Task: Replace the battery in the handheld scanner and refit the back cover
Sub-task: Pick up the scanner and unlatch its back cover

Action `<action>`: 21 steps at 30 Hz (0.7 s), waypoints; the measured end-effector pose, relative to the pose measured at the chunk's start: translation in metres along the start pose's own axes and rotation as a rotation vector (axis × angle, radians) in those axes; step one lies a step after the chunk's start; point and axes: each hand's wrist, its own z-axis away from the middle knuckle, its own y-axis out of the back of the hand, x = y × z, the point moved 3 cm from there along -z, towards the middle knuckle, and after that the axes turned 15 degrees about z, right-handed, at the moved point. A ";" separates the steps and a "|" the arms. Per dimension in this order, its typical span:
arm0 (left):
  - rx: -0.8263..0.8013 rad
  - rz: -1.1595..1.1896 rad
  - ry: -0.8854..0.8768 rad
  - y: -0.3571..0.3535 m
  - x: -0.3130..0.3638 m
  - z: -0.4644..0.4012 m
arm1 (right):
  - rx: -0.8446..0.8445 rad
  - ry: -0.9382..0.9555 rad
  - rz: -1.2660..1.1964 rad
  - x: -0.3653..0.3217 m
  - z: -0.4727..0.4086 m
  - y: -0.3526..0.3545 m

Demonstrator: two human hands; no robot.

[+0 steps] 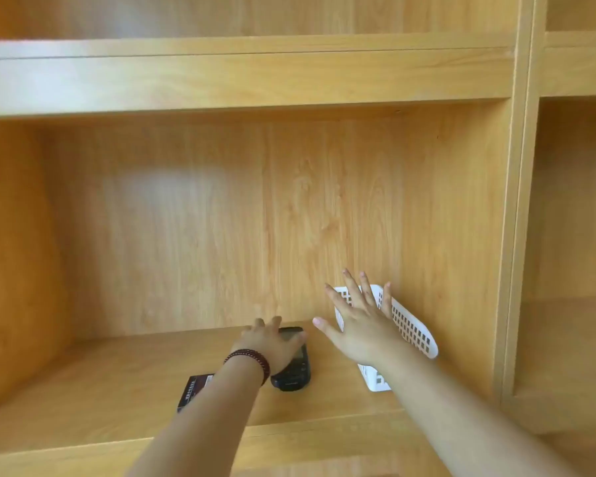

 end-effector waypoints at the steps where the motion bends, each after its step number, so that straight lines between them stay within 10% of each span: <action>1: -0.054 -0.012 0.048 -0.008 0.003 -0.002 | 0.014 -0.003 0.026 0.003 0.001 0.000; 21: 0.022 0.085 0.196 -0.023 0.009 -0.010 | 0.032 -0.021 0.069 0.014 0.005 -0.004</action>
